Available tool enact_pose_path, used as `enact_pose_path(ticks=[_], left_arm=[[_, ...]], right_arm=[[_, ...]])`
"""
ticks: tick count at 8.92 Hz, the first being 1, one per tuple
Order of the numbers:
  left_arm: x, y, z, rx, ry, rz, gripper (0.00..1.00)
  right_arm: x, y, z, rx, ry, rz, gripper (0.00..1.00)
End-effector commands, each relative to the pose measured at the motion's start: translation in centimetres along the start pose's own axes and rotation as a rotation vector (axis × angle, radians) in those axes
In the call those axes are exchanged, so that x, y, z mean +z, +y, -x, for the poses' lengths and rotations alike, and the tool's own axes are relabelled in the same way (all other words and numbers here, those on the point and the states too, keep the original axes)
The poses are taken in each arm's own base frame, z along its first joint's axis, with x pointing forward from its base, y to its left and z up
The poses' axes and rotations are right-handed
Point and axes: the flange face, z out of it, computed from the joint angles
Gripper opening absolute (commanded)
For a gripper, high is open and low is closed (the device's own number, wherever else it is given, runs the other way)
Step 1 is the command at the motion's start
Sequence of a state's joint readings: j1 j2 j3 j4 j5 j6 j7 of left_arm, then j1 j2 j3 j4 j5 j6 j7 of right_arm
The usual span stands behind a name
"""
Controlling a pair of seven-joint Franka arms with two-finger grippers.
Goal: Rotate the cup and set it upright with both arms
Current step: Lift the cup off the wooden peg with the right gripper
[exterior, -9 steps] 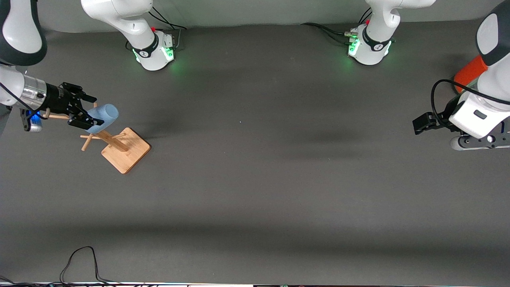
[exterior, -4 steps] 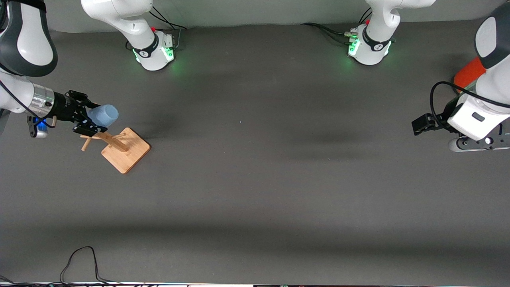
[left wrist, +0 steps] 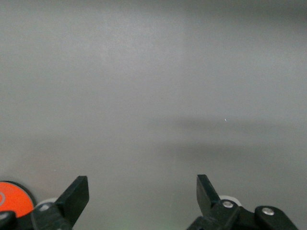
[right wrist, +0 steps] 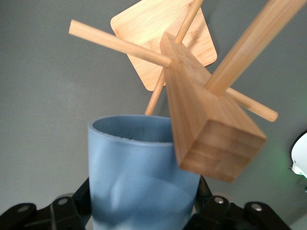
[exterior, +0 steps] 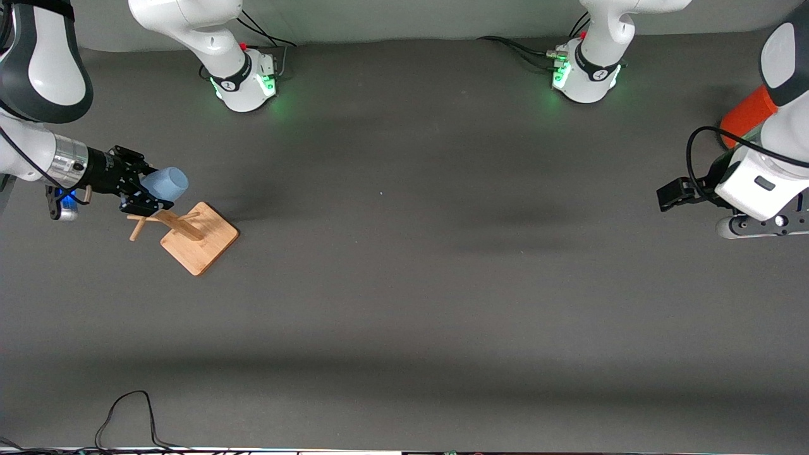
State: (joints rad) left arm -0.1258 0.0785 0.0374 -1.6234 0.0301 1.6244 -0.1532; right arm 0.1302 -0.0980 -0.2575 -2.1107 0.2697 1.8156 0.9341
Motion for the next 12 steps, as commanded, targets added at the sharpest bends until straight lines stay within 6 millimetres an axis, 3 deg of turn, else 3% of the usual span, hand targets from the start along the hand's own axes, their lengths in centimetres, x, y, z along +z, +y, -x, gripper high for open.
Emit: enact_pose_path(ticks=[1, 4, 8, 11, 12], left_arm=[[-1.0, 0.1, 0.3, 0.002, -0.007, 0.009, 1.00], [-2.0, 0.3, 0.3, 0.008, 0.016, 0.015, 1.00], [-2.3, 0.5, -0.1, 0.004, 0.029, 0.042, 1.00], [-2.4, 0.5, -0.3, 0.003, 0.033, 0.044, 1.00], [-2.4, 0.5, -0.3, 0.003, 0.031, 0.044, 1.00]], right_arm=[[-3.1, -0.9, 1.4, -0.011, -0.034, -0.017, 0.53], [-5.0, -0.7, 3.6, 0.021, -0.118, -0.067, 0.53], [-6.6, -4.4, 12.3, 0.050, -0.144, -0.103, 0.53], [-6.0, -9.1, 21.4, 0.029, -0.104, -0.104, 0.53], [-4.9, -10.6, 24.9, 0.018, -0.094, -0.107, 0.53]])
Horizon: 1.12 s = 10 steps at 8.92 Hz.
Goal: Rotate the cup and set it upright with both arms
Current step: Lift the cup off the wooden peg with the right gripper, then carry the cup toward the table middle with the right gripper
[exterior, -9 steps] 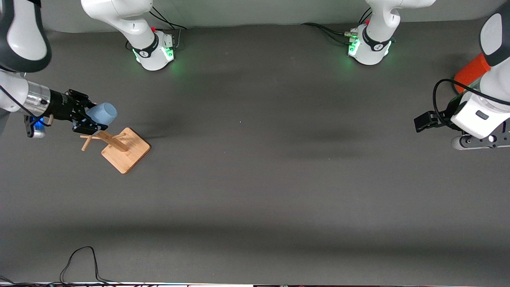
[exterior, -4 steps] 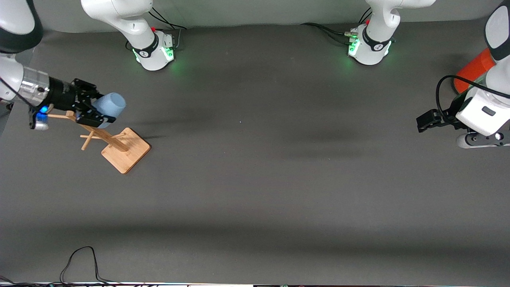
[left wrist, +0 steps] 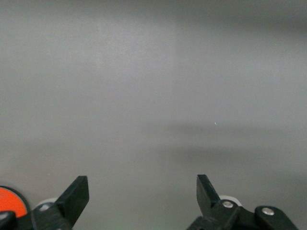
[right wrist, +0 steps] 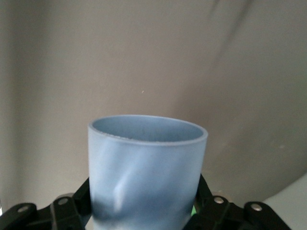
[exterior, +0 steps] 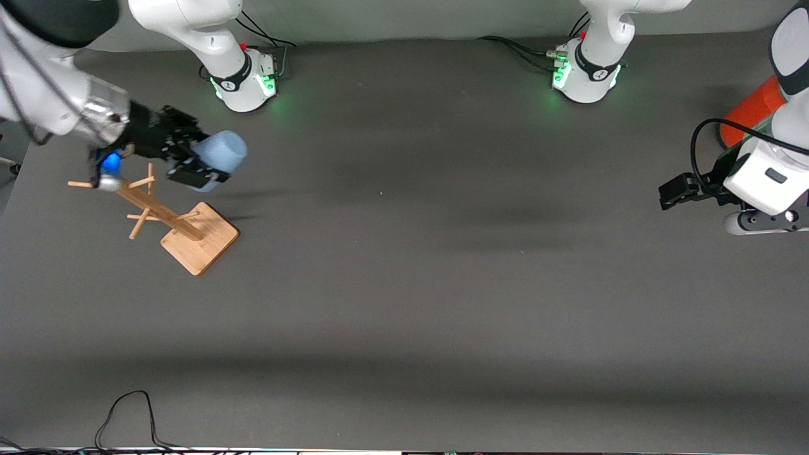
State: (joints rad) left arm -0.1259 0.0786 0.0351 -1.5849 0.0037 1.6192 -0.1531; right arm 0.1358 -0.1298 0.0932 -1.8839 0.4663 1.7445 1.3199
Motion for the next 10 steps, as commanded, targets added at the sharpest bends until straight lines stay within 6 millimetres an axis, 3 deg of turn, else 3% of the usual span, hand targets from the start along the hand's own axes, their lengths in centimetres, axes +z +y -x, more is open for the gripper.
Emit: enact_pose_path(ticks=[1, 3, 5, 7, 8, 10], left_arm=[[-0.5, 0.3, -0.2, 0.005, 0.001, 0.012, 1.00], [-0.4, 0.8, -0.4, 0.011, 0.007, 0.014, 1.00], [0.2, 1.1, -1.1, 0.014, 0.024, 0.016, 1.00], [2.0, 1.5, -2.7, 0.017, 0.037, 0.011, 1.00], [2.7, 1.5, -3.0, 0.016, 0.027, 0.007, 1.00], [5.7, 1.7, -4.2, 0.019, -0.018, -0.010, 1.00]], right_arm=[[3.3, -3.9, 6.5, 0.039, 0.007, -0.029, 0.53], [10.9, -6.0, 13.7, 0.037, 0.080, -0.044, 0.53], [20.6, -7.0, 18.3, 0.099, 0.169, -0.036, 0.53], [31.4, -5.3, 22.4, 0.127, 0.276, -0.022, 0.53], [36.5, -4.2, 22.5, 0.153, 0.357, -0.026, 0.53], [43.6, -3.2, 22.7, 0.209, 0.401, -0.009, 0.53]])
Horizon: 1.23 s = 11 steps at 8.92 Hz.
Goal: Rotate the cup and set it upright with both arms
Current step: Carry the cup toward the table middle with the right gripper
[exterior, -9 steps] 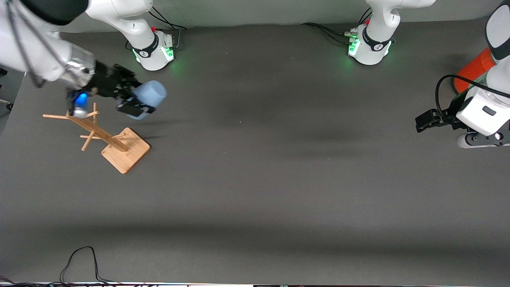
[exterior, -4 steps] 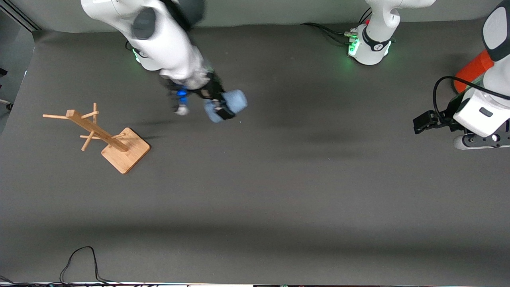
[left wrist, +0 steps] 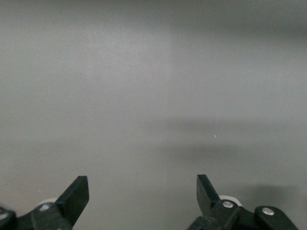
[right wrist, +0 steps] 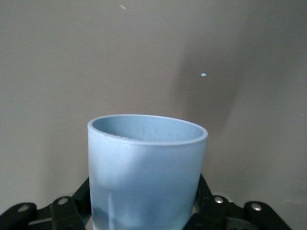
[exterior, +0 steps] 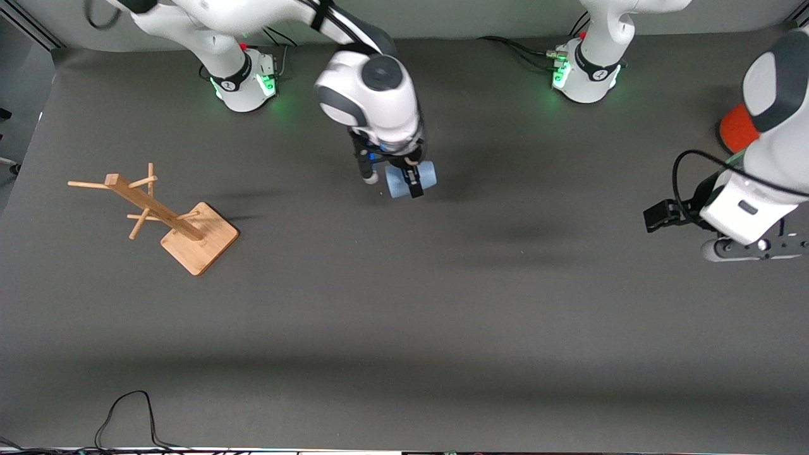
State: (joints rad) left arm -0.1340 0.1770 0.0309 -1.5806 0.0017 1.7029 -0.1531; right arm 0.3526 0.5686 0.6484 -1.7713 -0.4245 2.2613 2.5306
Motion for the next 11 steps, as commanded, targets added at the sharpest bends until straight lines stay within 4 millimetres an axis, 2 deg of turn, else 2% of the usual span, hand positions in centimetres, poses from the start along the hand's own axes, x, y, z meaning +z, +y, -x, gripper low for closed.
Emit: enact_pose_path(ticks=[1, 2, 3, 5, 7, 8, 9, 11], left_arm=[[1.5, 0.6, -1.3, 0.009, -0.017, -0.005, 1.00], [2.5, 1.1, -1.5, 0.014, -0.031, -0.001, 1.00], [2.5, 1.4, -2.2, 0.017, -0.004, 0.001, 1.00], [5.3, 1.8, -3.1, 0.021, -0.036, -0.006, 1.00], [5.2, 1.9, -3.2, 0.025, -0.026, -0.013, 1.00], [5.4, 2.4, -3.1, 0.030, -0.031, -0.004, 1.00], [5.4, 3.4, -2.9, 0.036, -0.028, -0.013, 1.00], [5.5, 3.7, -2.8, 0.044, -0.033, -0.018, 1.00]], right_arm=[[4.3, -0.9, 1.5, 0.058, 0.015, 0.017, 0.53], [5.2, -0.5, 1.5, 0.062, 0.028, 0.019, 0.54], [6.1, -0.3, 1.4, 0.054, 0.044, 0.015, 0.56], [8.4, 0.5, 1.1, 0.042, 0.074, 0.025, 0.59], [10.5, 1.1, 0.8, 0.034, 0.105, 0.017, 0.63], [11.3, 1.3, 0.7, 0.029, 0.110, 0.028, 0.80], [11.1, 0.9, 0.7, 0.032, 0.111, 0.024, 1.00], [6.8, -1.5, 0.2, 0.024, 0.160, -0.003, 1.00]])
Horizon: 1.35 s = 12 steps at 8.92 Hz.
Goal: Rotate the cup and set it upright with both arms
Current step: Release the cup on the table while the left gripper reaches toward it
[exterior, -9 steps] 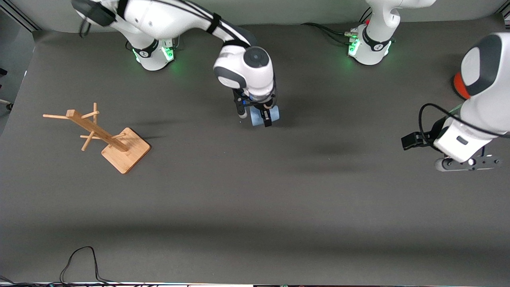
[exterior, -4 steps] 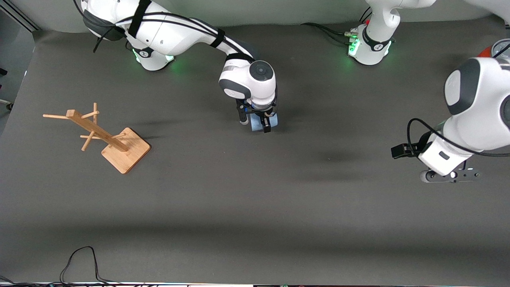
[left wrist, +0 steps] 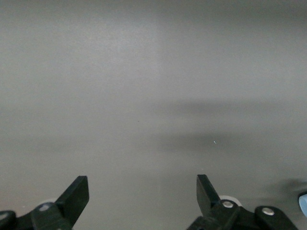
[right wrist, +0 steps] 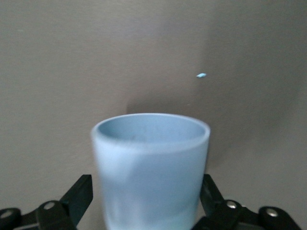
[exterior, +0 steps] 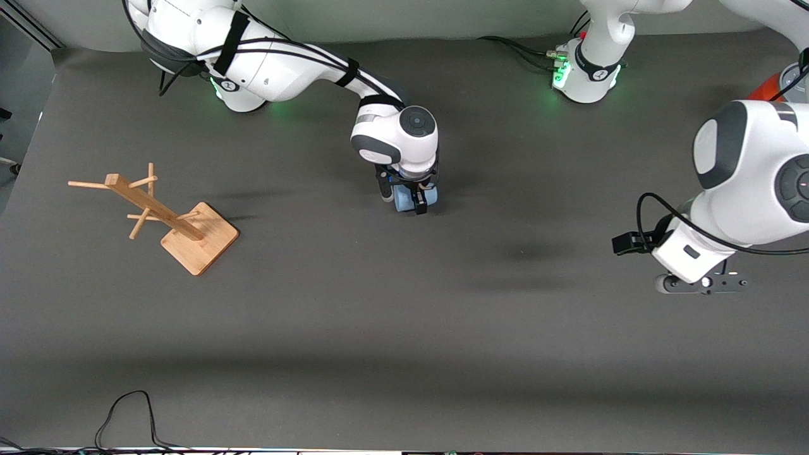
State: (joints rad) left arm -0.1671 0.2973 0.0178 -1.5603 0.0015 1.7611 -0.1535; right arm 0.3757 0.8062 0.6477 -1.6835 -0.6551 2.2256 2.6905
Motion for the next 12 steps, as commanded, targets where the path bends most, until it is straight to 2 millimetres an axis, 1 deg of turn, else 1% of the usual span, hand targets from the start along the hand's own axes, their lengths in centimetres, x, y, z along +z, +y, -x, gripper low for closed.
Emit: enact_pose_path(ticks=[1, 2, 3, 4, 5, 6, 7, 8, 9, 10, 11, 12], left_arm=[[-0.4, 0.5, -0.1, 0.001, 0.008, -0.008, 1.00], [-0.4, 0.6, -0.1, 0.002, 0.008, -0.008, 1.00], [-0.4, 1.3, 0.1, 0.011, 0.006, -0.008, 1.00], [-0.5, 2.3, 0.2, 0.021, 0.009, -0.008, 1.00], [-0.4, 3.6, 0.5, 0.039, 0.009, -0.006, 1.00], [0.2, 5.6, 0.6, 0.047, 0.004, -0.004, 1.00], [1.4, 8.1, 0.6, 0.006, -0.003, -0.011, 1.00], [2.9, 11.5, 0.6, -0.002, 0.002, -0.017, 1.00], [3.9, 15.1, 0.6, -0.015, 0.008, -0.027, 1.00], [5.2, 19.9, 0.9, -0.080, 0.010, -0.031, 1.00], [6.7, 26.1, 1.7, -0.143, 0.025, -0.038, 1.00], [8.5, 31.8, 2.4, -0.223, 0.047, -0.055, 1.00]], right_arm=[[-6.8, -1.2, 0.1, -0.116, 0.089, -0.036, 1.00], [-9.9, -1.0, -0.6, -0.218, 0.137, -0.045, 1.00], [-14.1, -1.2, -1.6, -0.287, 0.122, -0.051, 1.00], [-17.8, -2.1, -4.0, -0.356, 0.098, -0.052, 1.00], [-20.5, -3.0, -6.9, -0.434, 0.105, -0.033, 1.00], [-24.0, -4.8, -11.7, -0.520, 0.079, -0.016, 1.00], [-27.3, -6.1, -16.4, -0.587, 0.033, -0.012, 1.00], [-29.5, -6.9, -20.4, -0.641, 0.007, -0.018, 1.00], [-31.4, -7.4, -24.2, -0.703, -0.008, -0.022, 1.00], [-33.0, -7.7, -28.7, -0.774, -0.034, -0.019, 1.00], [-34.1, -7.6, -32.8, -0.842, -0.048, -0.012, 1.00], [-34.7, -6.7, -37.0, -0.917, -0.051, -0.020, 1.00]])
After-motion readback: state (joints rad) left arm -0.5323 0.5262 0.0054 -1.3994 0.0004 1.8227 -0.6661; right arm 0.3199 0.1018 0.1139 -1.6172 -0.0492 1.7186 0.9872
